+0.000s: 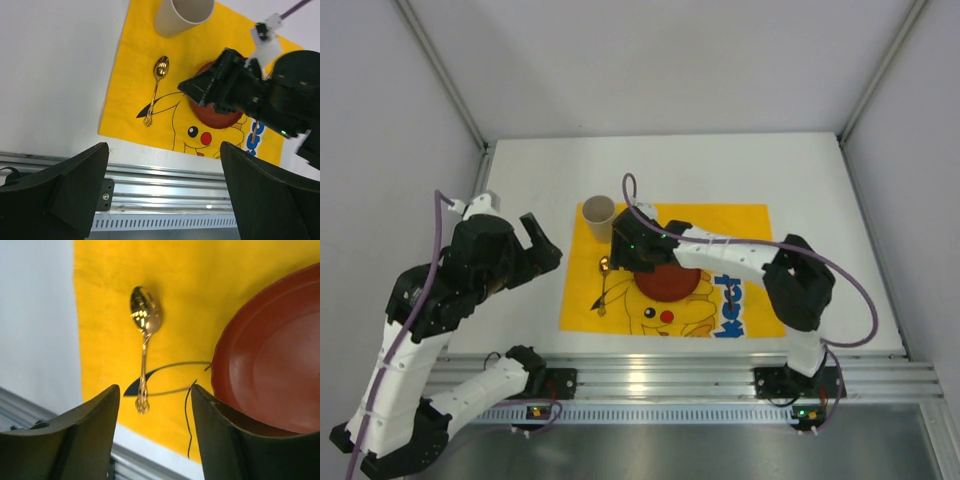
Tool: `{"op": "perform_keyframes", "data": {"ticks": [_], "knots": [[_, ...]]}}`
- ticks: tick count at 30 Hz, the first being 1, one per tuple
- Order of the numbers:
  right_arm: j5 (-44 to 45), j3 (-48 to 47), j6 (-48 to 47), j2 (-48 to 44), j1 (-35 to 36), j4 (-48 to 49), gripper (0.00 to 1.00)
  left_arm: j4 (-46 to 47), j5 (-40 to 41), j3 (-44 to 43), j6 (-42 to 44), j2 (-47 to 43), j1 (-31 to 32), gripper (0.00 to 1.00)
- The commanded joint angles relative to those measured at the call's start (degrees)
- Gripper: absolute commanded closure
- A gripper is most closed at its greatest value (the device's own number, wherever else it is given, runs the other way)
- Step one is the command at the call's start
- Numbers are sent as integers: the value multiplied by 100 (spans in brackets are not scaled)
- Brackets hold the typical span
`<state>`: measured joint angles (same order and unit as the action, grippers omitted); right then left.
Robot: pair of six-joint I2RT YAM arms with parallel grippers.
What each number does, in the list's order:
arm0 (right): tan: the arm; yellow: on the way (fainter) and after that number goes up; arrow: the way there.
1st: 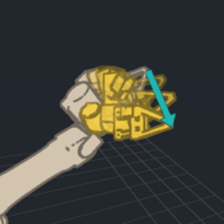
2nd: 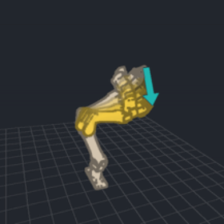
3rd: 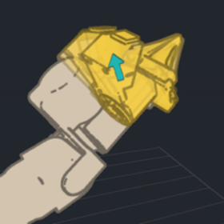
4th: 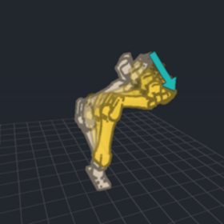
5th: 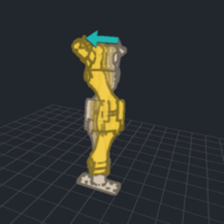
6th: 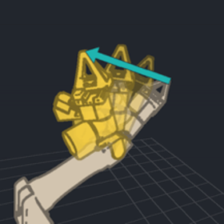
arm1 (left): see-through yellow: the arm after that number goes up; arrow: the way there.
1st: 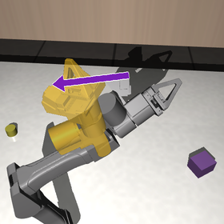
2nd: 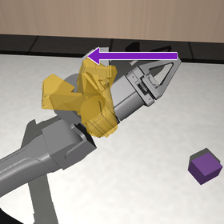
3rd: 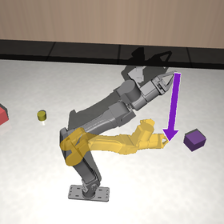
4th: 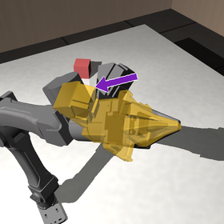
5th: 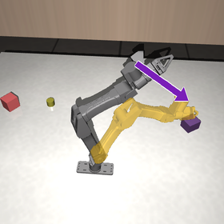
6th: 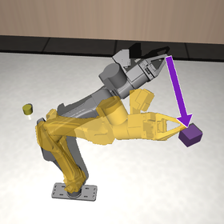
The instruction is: Set the dinner table for one person
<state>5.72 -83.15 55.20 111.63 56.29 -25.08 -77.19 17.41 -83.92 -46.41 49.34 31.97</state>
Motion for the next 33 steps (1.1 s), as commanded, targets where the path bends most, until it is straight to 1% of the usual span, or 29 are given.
{"op": "perform_keyframes", "data": {"ticks": [1, 2, 3, 5, 6, 7, 8, 9, 10, 12, 13, 14, 15, 16, 17, 18, 19, 20, 21, 24, 25, 27, 29, 31, 33], "knots": [[456, 1, -623, -1256, 303, -172, 39, 1, -18, 86, 97, 14, 11, 2], [483, -25, -790, -1624, 347, -312, 35, 150, -44, 199, 97, 14, 11, 2], [518, -86, -1166, -1793, 478, -392, 26, 247, -79, 253, 132, 23, 11, 2], [623, -148, -1537, -2309, 628, -707, 17, 405, -124, 428, 176, 75, 12, 2], [676, -174, -1878, -2496, 803, -839, 10, 606, -150, 490, 246, 93, 20, 2], [938, -157, -2003, -2671, 917, -997, 4, 704, -150, 552, 282, 111, 12, 2], [1105, -131, -2152, -3047, 1032, -1338, 1, 818, -141, 648, 360, 189, 20, 2], [1290, -18, -2171, -3260, 1294, -1498, 0, 1002, -150, 675, 422, 242, 12, 2], [1648, 88, -2163, -3688, 1418, -1656, 0, 1091, -141, 693, 475, 295, 11, 2], [1836, 543, -1804, -4130, 1664, -2052, 0, 1293, -106, 658, 633, 497, 11, 2], [1950, 720, -1585, -4358, 1700, -2201, 0, 1355, -10, 631, 686, 567, 11, 2], [1960, 931, -1104, -4848, 1744, -2455, 0, 1416, 43, 614, 765, 672, 11, 2], [1960, 1403, -890, -5131, 1840, -2536, 0, 1504, 87, 614, 800, 717, 11, 2], [1968, 1651, -714, -5413, 1920, -2563, 0, 1705, 183, 640, 835, 735, 3, 2], [2038, 1888, -303, -6007, 2025, -2642, 0, 1838, 210, 718, 897, 770, 11, 2], [2134, 2282, -82, -6309, 2191, -2703, 0, 1961, 236, 771, 932, 770, 11, 2], [2318, 2443, 121, -6590, 2271, -2782, 0, 2084, 245, 824, 976, 779, 11, 2], [2416, 2584, 471, -7141, 2350, -2948, 0, 2320, 263, 938, 1055, 770, 11, 2], [2495, 2794, 561, -7399, 2421, -3011, 0, 2401, 280, 991, 1099, 770, 11, 2], [2820, 2928, 685, -8260, 2421, -3353, 0, 2682, 219, 1140, 1292, 805, 11, 2], [3065, 2823, 572, -8411, 2422, -3554, 0, 2804, 184, 1184, 1441, 814, 11, 2], [3163, 2700, 580, -8404, 2422, -3661, 0, 2823, 254, 1194, 1468, 823, 20, 2], [3392, 2586, 518, -8308, 2422, -3898, 0, 2823, 342, 1176, 1495, 849, 12, 2], [3654, 2436, 676, -8150, 2413, -4240, 0, 2806, 438, 1159, 1469, 858, 20, 2], [3770, 2392, 676, -8088, 2413, -4347, 0, 2771, 509, 1150, 1407, 875, 12, 2]]}}
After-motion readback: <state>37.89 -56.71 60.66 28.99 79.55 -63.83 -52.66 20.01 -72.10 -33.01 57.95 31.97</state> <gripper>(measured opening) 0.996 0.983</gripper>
